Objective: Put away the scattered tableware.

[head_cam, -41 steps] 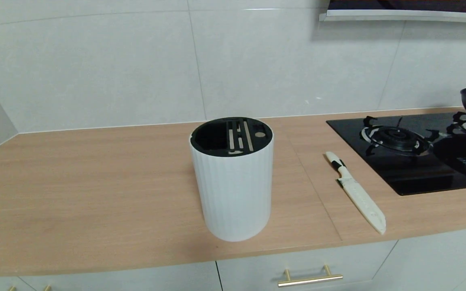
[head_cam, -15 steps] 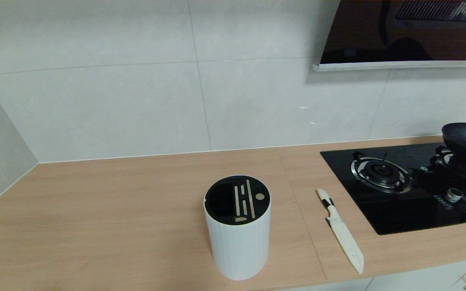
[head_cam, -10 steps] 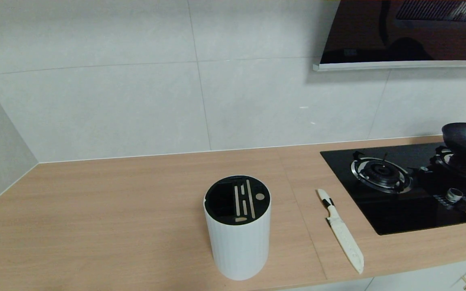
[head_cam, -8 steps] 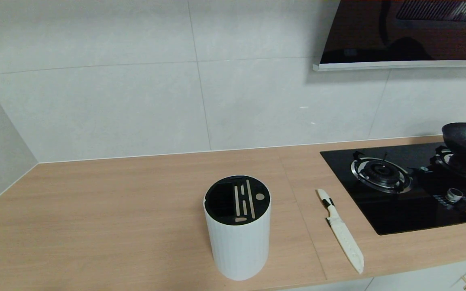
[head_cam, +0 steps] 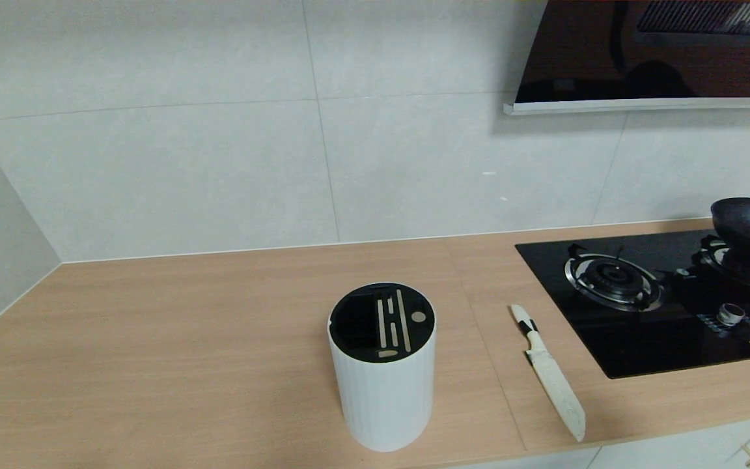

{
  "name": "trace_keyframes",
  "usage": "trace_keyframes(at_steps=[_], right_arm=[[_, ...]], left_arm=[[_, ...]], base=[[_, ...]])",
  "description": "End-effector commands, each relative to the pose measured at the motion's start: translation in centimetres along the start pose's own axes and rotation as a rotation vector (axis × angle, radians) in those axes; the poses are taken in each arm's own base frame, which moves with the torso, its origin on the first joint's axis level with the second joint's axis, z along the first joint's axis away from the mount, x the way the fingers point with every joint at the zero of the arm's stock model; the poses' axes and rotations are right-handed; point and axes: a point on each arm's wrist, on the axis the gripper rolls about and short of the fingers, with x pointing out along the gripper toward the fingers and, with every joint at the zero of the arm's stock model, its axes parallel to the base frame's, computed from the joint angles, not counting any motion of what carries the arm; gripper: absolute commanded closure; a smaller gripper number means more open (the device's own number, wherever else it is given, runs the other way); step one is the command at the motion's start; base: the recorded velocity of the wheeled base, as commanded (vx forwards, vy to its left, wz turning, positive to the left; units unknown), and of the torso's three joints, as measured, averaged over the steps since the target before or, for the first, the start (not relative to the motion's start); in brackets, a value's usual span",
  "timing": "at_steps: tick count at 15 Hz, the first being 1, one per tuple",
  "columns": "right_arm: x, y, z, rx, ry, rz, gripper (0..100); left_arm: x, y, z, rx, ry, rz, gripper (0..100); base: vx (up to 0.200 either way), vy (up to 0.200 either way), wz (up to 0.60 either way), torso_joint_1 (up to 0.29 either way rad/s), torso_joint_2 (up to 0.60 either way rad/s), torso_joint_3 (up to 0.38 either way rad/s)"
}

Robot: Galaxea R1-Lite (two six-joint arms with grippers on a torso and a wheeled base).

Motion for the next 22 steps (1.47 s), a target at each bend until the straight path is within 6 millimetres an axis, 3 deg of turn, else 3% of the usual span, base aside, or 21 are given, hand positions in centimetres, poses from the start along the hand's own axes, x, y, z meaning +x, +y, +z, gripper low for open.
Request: trace_keyframes(at_steps=[1,3,4,6,10,13,19,22], right_arm=[[7.4,0.1,4.1,-0.001,0.244,0.117,0],[10.0,0.8,4.2,-0.015,0.31,0.166,0],[13.0,1.0,3.9,-0.022,0.349,0.183,0],[16.9,1.0,3.2,-0.023,0.348,0.178,0],[22.2,0.8,1.1,-0.041,0.381,0.124,0],[24.9,0.6,-0.6,-0.058,0.424,0.085,0],[30.0,1.7,-5.9,-0.12,0.518,-0.005,0],[31.3,1.7,-6.9,-0.124,0.497,-0.042,0]], left_arm=[[0.0,0.0,0.0,0.0,0.0,0.001,0],[0.0,0.0,0.0,0.0,0.0,-0.001,0],[0.0,0.0,0.0,-0.001,0.0,0.001,0],[0.0,0.0,0.0,-0.001,0.0,0.001,0],[0.0,0.0,0.0,0.0,0.0,0.001,0],[0.0,0.0,0.0,0.0,0.0,-0.001,0],[0.0,0.0,0.0,-0.001,0.0,-0.001,0],[0.0,0.0,0.0,-0.001,0.0,0.001,0]], base=[[0.0,0.0,0.0,0.0,0.0,0.0],[0.0,0.0,0.0,0.0,0.0,0.0],[0.0,0.0,0.0,0.0,0.0,0.0],[0.0,0.0,0.0,0.0,0.0,0.0],[0.0,0.0,0.0,0.0,0.0,0.0],[0.0,0.0,0.0,0.0,0.0,0.0],[0.0,0.0,0.0,0.0,0.0,0.0],[0.0,0.0,0.0,0.0,0.0,0.0]])
